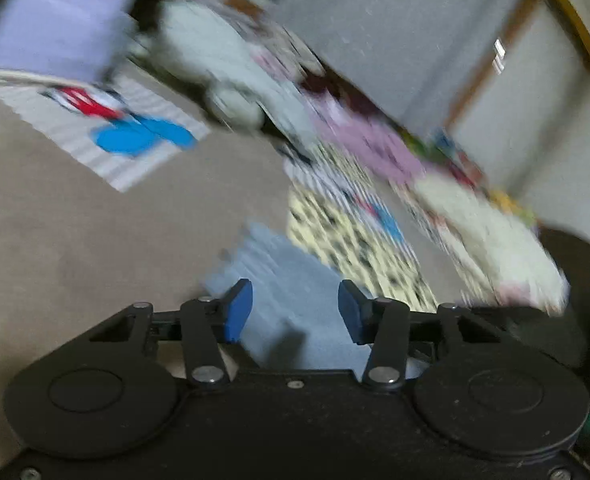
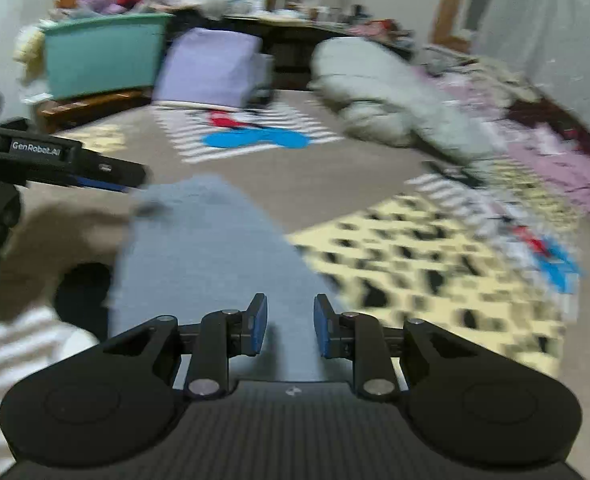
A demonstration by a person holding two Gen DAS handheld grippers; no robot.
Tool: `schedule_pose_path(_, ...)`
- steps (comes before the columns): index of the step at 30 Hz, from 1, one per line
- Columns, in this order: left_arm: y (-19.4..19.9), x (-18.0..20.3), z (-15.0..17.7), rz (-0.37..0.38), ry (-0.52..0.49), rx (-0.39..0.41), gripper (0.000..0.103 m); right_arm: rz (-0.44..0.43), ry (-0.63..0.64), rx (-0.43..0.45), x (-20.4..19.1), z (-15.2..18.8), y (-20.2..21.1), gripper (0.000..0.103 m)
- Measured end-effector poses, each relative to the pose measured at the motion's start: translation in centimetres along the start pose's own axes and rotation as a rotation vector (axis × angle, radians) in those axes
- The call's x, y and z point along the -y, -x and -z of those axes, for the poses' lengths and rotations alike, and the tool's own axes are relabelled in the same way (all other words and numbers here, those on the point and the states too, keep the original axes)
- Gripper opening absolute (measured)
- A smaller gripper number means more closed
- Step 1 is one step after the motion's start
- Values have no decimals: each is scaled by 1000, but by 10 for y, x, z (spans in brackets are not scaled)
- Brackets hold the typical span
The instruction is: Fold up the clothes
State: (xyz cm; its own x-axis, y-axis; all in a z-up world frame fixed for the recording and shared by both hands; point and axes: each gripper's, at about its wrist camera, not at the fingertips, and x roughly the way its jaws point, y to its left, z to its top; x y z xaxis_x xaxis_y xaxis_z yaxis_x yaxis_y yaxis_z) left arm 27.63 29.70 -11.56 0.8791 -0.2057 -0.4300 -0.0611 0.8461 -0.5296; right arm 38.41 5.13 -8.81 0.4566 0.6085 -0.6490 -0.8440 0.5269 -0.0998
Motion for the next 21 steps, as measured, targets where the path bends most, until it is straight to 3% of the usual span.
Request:
schedule_pose_path(1, -12, 4, 4, -11, -38, -39, 46, -29, -3, -1, -5, -1, -7, 25)
schedule_pose_path(2, -27, 8, 9, -71, -90, -72, 44, -31, -7, -20, -9, -1, -17, 25)
schedule_pose_path(4, -45, 24, 17, -139, -237, -63, 46, -35, -16, -58, -15, -1, -37, 26)
schedule_pose_path(7, -48, 37, 19, -163, -295, -54, 47, 3, -25, -78, -16, -1, -52, 29)
schedule_pose_path(10, -26, 18, 3, -91, -141, -12, 47, 36, -25, -114, -16, -13, -47, 32)
schedule_pose_path(12, -8, 1, -6, -58, -29, 38, 48, -3, -71, -107, -10, -21, -39, 32)
schedule_pose_path(17, 7, -31, -14, -125, 137, 44, 49, -62, -99, -29, -13, -48, -40, 32)
schedule_pose_path(21, 0, -40, -13, -158, 168, 25, 48, -55, -146, -54, -12, -56, -76, 31)
